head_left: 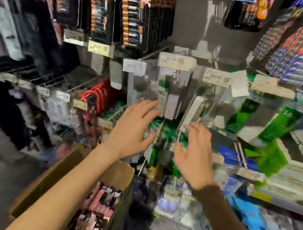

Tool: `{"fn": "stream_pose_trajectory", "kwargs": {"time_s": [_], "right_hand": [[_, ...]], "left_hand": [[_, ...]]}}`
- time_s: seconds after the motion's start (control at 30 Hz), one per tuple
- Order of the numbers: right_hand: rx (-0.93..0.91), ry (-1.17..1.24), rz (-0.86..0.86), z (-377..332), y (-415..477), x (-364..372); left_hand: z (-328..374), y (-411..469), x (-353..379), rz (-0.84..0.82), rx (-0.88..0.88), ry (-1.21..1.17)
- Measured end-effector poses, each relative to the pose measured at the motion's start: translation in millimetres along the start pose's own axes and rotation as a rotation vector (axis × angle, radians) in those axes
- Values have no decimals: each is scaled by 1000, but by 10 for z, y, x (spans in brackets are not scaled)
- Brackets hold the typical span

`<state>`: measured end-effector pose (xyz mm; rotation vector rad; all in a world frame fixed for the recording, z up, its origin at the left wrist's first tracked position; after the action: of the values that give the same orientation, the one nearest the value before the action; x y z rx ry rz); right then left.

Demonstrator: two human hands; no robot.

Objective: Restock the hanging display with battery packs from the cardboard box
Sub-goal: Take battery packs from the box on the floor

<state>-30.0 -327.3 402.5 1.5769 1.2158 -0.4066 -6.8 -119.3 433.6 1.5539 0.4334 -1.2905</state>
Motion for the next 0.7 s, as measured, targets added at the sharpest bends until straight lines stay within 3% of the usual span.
{"fn": "stream_pose_trajectory", "kwargs": {"time_s": [0.3, 0.5, 0.7], "right_hand": [[49, 169, -502, -538, -1602, 980], [19, 268, -624, -1069, -2243, 1161], [54, 314, -715, -1286, -2416, 1457]], "left_hand": [[-38, -2242, 344, -257, -412, 52], [5, -3036, 374, -370, -568, 41], [-304, -3190, 584, -428, -579, 38]]}}
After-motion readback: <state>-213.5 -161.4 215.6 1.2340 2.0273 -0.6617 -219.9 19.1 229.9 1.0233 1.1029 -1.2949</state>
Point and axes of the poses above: each hand's wrist, its own y-axis towards the middle knuckle, its own x-axis out of the palm, z = x × y, the point moved 2 cm from there along y, towards the middle knuckle, and after that the axes turned 1 degree about -x, right-handed, at the moved point
